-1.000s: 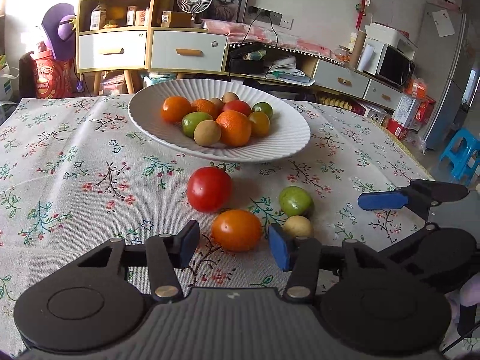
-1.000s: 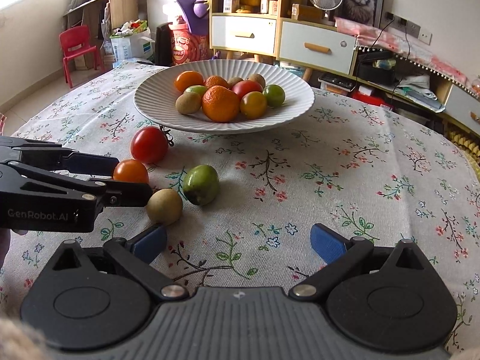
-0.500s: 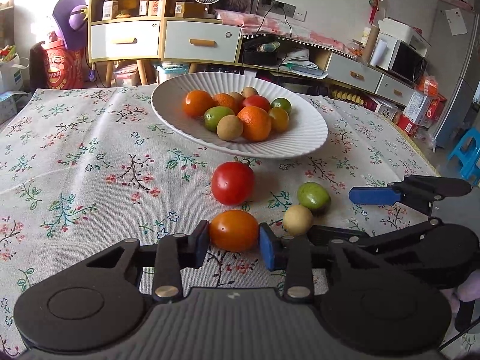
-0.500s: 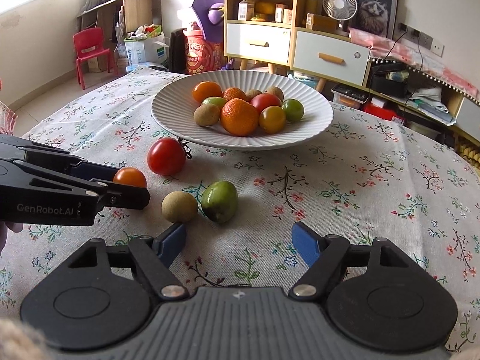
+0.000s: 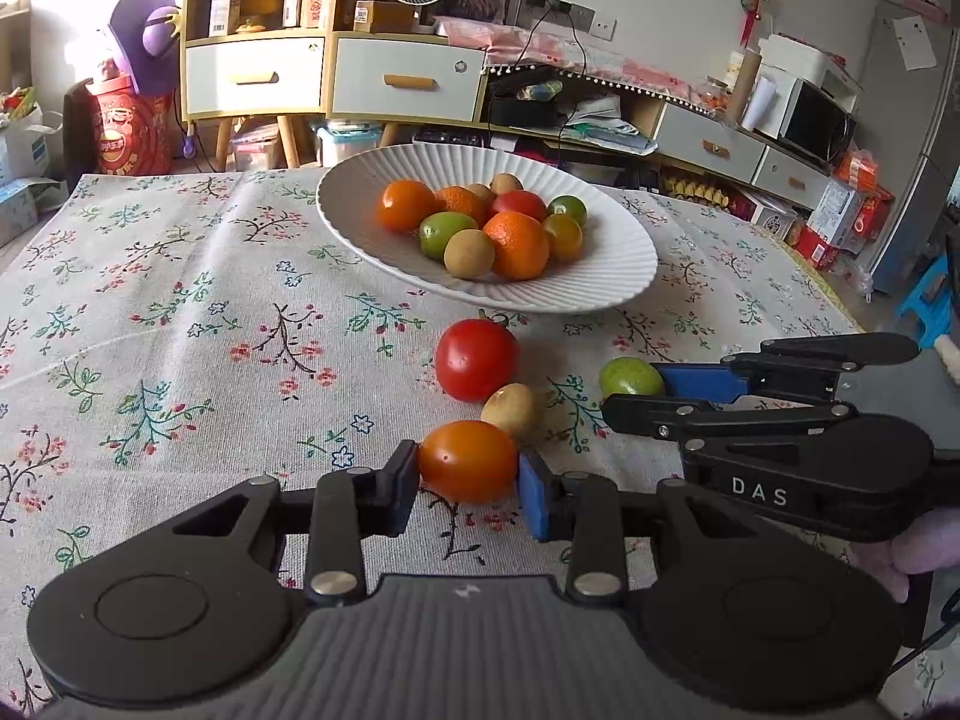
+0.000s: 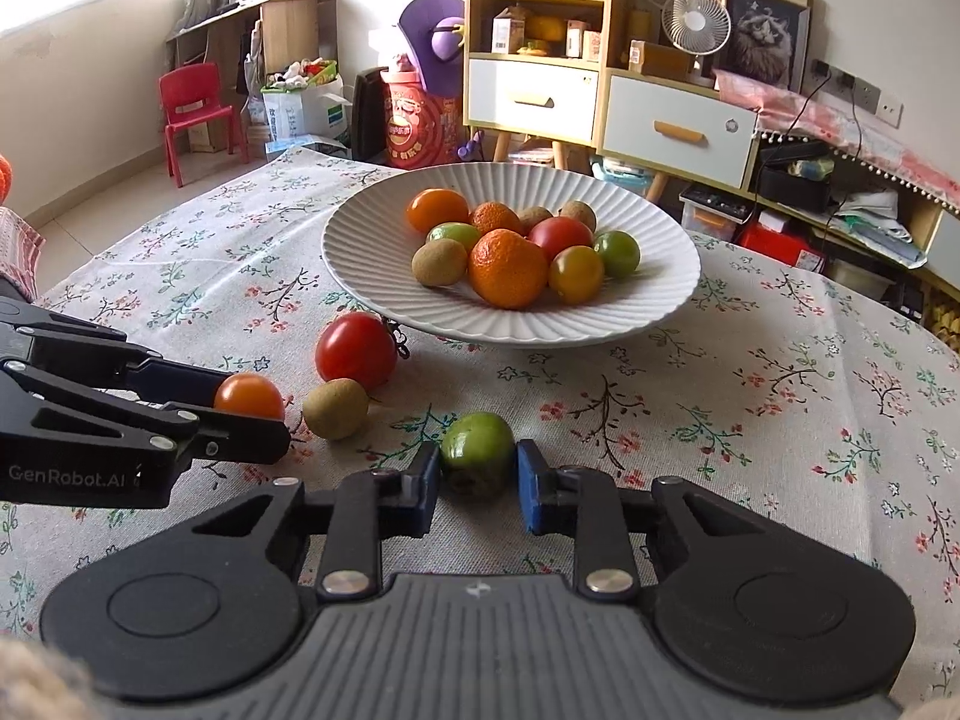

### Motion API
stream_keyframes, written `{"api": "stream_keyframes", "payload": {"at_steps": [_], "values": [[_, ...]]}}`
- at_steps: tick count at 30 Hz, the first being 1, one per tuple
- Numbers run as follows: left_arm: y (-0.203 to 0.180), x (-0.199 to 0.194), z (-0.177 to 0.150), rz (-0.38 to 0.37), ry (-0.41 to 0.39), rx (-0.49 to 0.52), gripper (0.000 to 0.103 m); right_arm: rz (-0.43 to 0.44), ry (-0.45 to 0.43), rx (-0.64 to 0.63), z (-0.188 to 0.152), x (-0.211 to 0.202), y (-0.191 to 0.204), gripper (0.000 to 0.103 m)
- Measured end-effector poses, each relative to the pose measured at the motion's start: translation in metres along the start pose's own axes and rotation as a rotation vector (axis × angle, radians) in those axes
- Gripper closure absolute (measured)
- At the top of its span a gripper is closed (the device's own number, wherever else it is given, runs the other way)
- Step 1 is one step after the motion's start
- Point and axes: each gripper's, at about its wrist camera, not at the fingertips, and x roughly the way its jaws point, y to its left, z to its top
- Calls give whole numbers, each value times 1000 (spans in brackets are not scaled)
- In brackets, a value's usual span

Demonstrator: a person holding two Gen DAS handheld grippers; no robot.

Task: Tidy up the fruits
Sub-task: 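Close the left gripper on an orange tomato while the right grasps a green tomato, then carry the orange tomato in the left gripper to the bowl while the right carries the green tomato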

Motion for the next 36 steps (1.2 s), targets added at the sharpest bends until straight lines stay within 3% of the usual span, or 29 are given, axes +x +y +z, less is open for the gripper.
{"api": "stream_keyframes", "payload": {"at_steps": [14,18,28,36], "values": [[-10,-11,12,-36,-56,-21,78,21,-54,106,11,-26,-17,79],[-18,-9,19,-51,-74,13,78,14,-79,159,19,-25,-29,79],[-33,27,55,-103,-117,-11,78,18,-113,242,44,-6,-65,79],[-39,57,62,-107,-93,-9,78,33,-58,196,58,19,-71,79]]}}
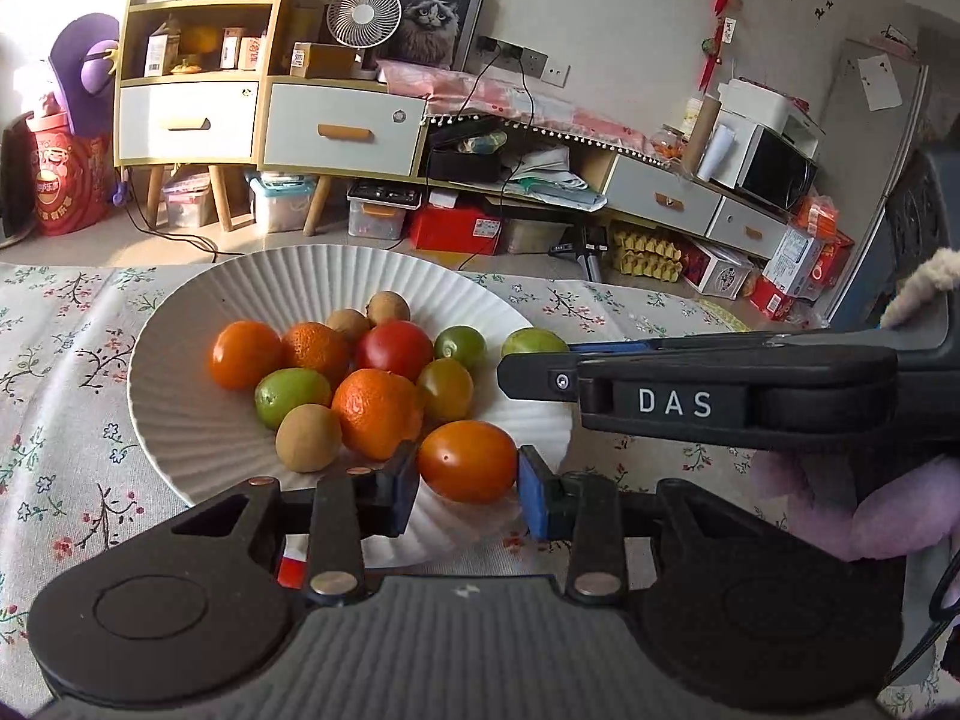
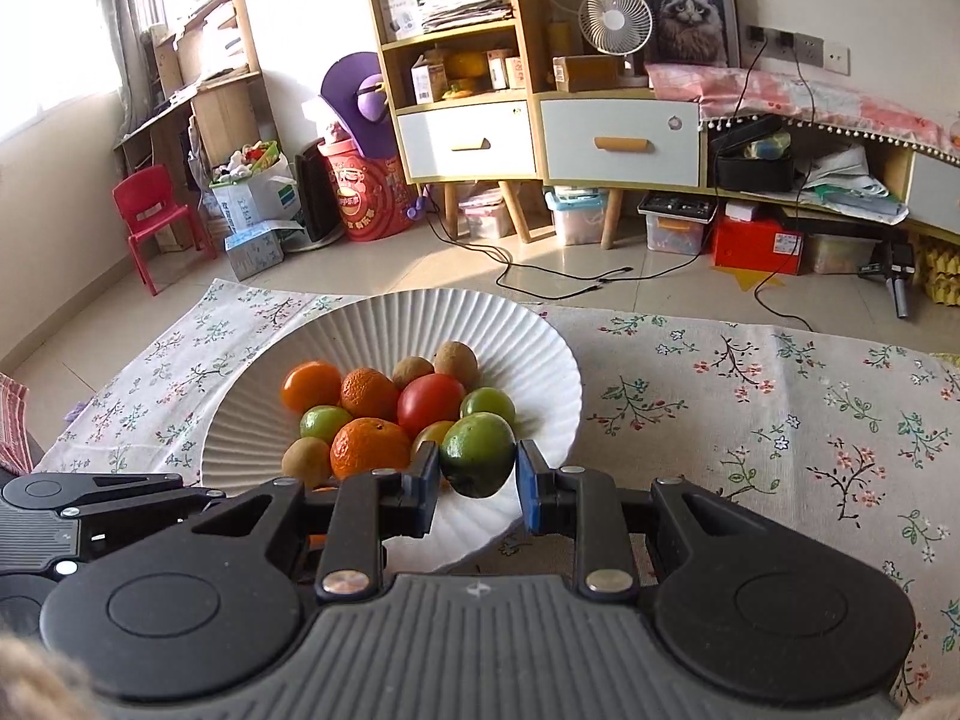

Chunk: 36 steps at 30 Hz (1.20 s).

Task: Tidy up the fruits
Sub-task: 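Carry the orange tomato in the left gripper to the bowl while the right carries the green tomato, then open both grippers to release the orange and green tomatoes into the bowl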

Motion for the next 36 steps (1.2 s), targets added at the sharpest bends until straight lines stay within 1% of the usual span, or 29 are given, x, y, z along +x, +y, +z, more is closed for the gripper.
{"api": "stream_keyframes", "payload": {"at_steps": [5,11,16,20,22,24,25,26,27,29,31,36], "values": [[5,5,0,-4,1,-27,78,-3,20,-17,1,8,2,79],[4,6,1,-26,-10,-6,78,-11,33,-25,-2,15,3,79],[10,7,-1,-72,-17,-44,77,-20,32,-4,1,14,4,79],[12,5,-4,-89,-30,-39,76,-26,27,7,3,12,2,76],[13,4,-5,-97,-31,-40,73,-29,20,21,4,10,1,76],[13,2,-4,-95,-30,-33,66,-34,16,35,3,8,-1,72],[12,0,-3,-90,-30,-27,64,-36,14,40,3,7,-2,72],[11,-1,-3,-87,-31,-22,59,-36,10,45,3,5,-4,71],[10,-2,-3,-84,-32,-17,56,-38,8,48,2,3,-4,68],[9,-4,-2,-77,-31,-12,54,-47,5,52,2,0,-4,64],[7,-8,-2,-69,-29,-8,52,-50,4,53,1,-3,-2,63],[5,-21,-5,-38,-27,20,41,-57,-4,49,-1,-14,-1,54]]}}
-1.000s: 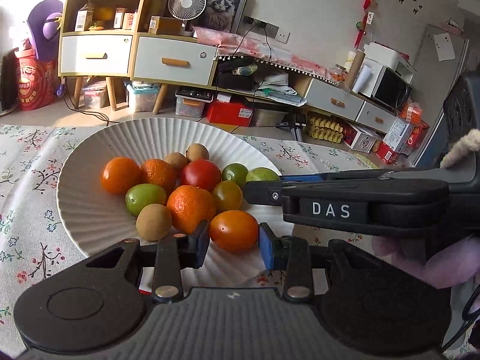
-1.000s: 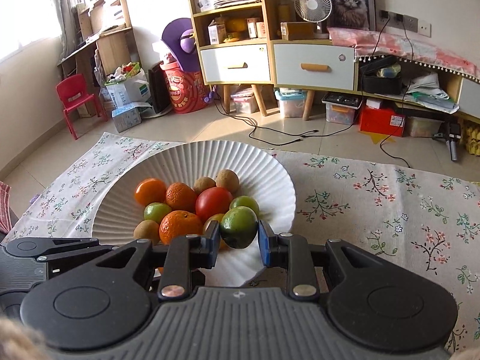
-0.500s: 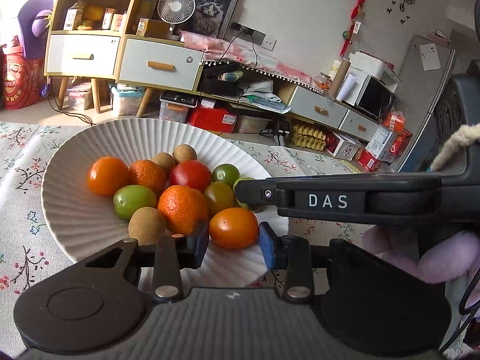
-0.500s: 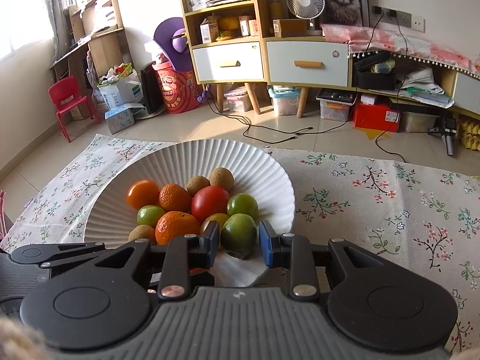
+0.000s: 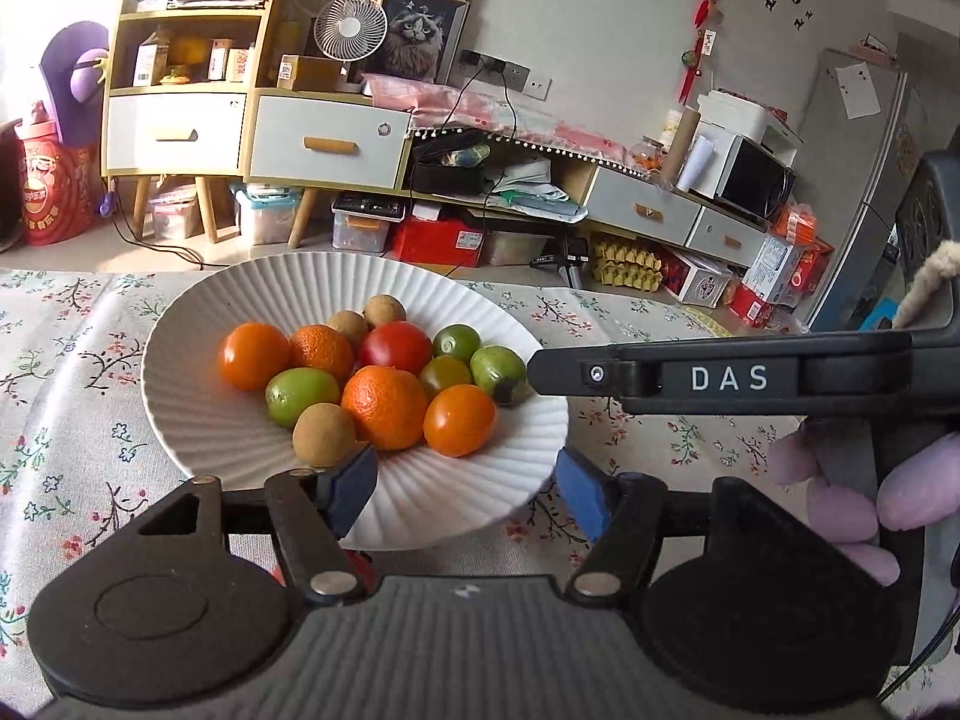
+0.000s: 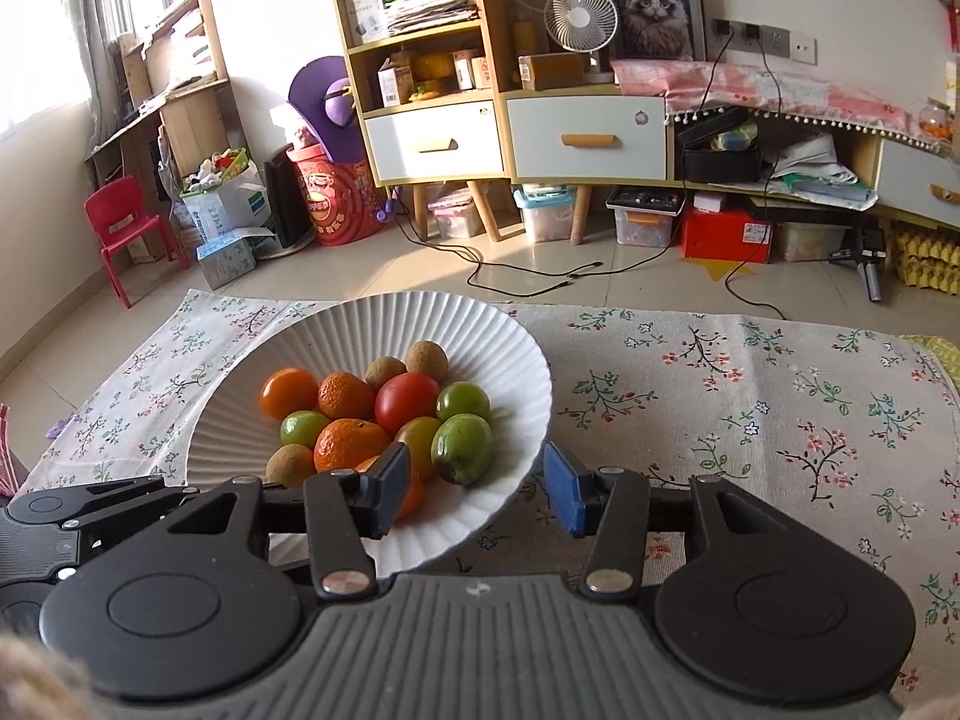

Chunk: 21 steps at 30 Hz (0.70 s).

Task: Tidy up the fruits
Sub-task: 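Open both grippers to release the orange and green tomatoes into the bowl, then withdraw both grippers from the bowl toward the red tomato and kiwi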

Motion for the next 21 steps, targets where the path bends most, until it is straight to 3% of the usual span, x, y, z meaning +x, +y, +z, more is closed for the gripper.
{"api": "stream_keyframes", "payload": {"at_steps": [6,21], "values": [[1,-16,-3,36,6,36,33,-8,-20,-1,-2,-14,1,41],[9,-52,-19,98,47,113,12,-29,-49,-5,-19,-38,14,19]]}}
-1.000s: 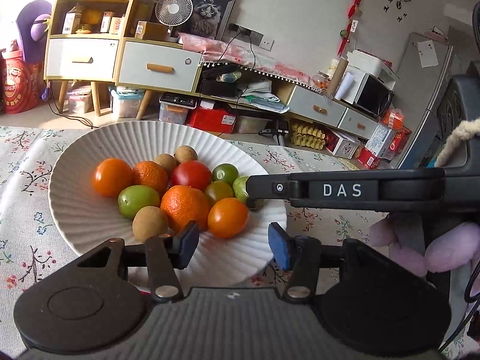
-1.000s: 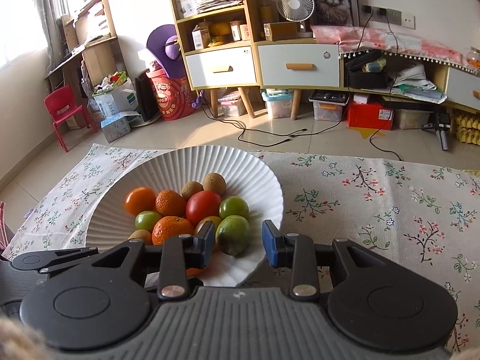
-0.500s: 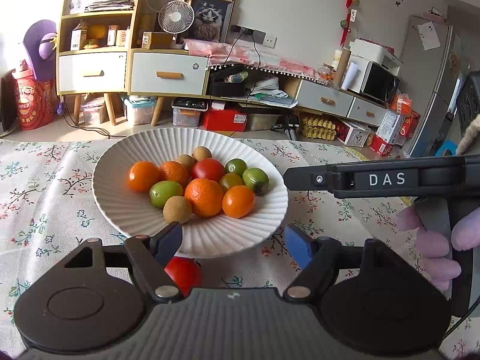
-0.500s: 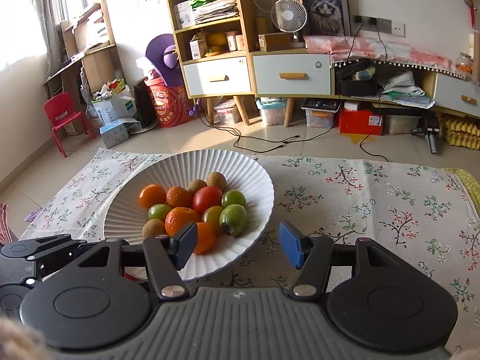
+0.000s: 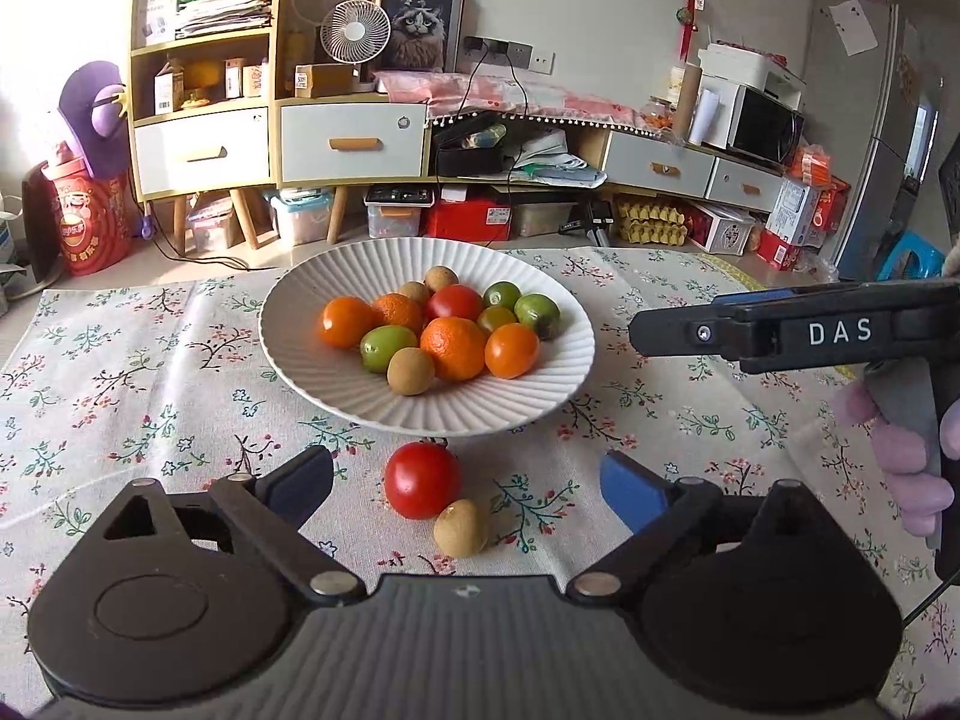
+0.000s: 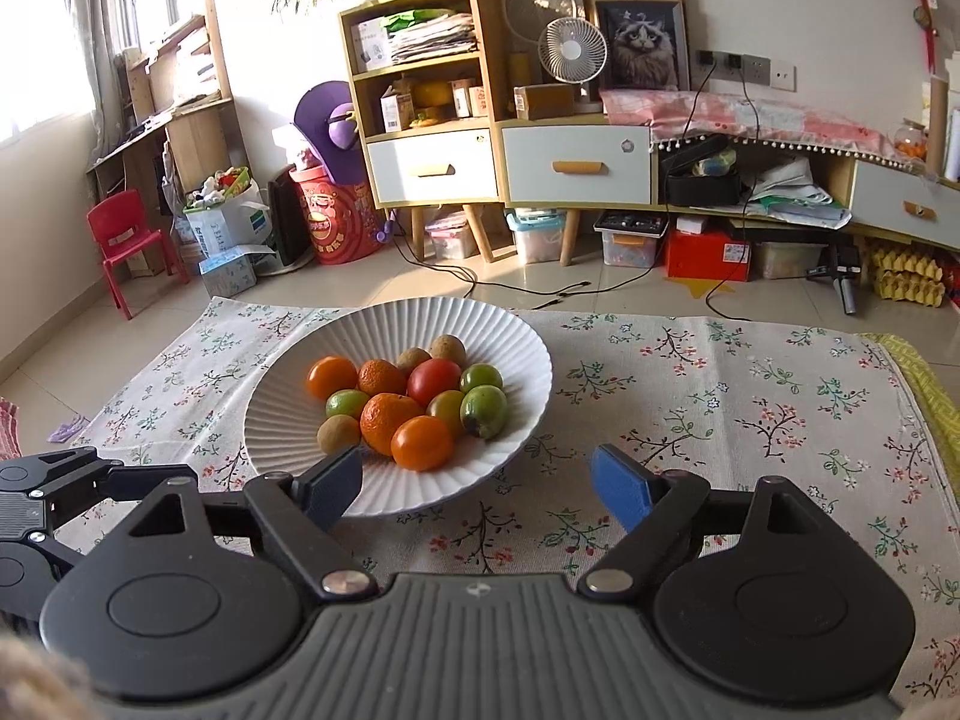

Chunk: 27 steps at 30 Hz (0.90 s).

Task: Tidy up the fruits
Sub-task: 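Withdraw both grippers from the bowl toward the red tomato and kiwi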

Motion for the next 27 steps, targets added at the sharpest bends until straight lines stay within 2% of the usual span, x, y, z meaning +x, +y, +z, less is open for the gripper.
{"api": "stream_keyframes", "payload": {"at_steps": [2,6,9,12,16,22,25,27], "values": [[2,-4,-3,17,5,7,9,0,6,0,-3,-2,3,15],[9,-12,-10,57,24,35,9,-19,17,-32,-14,-7,13,5],[14,-14,-18,81,34,42,9,-7,24,-42,-24,-8,20,2],[21,-15,-34,83,23,7,9,1,35,-23,-34,-9,22,1],[24,-8,-49,97,74,7,9,-1,50,14,-51,-8,25,1],[34,4,-54,128,100,25,9,-14,40,-98,-64,0,42,1],[39,7,-54,134,99,34,9,28,62,-117,-67,7,50,7],[42,7,-53,133,90,48,9,46,66,-137,-67,11,55,15]]}}
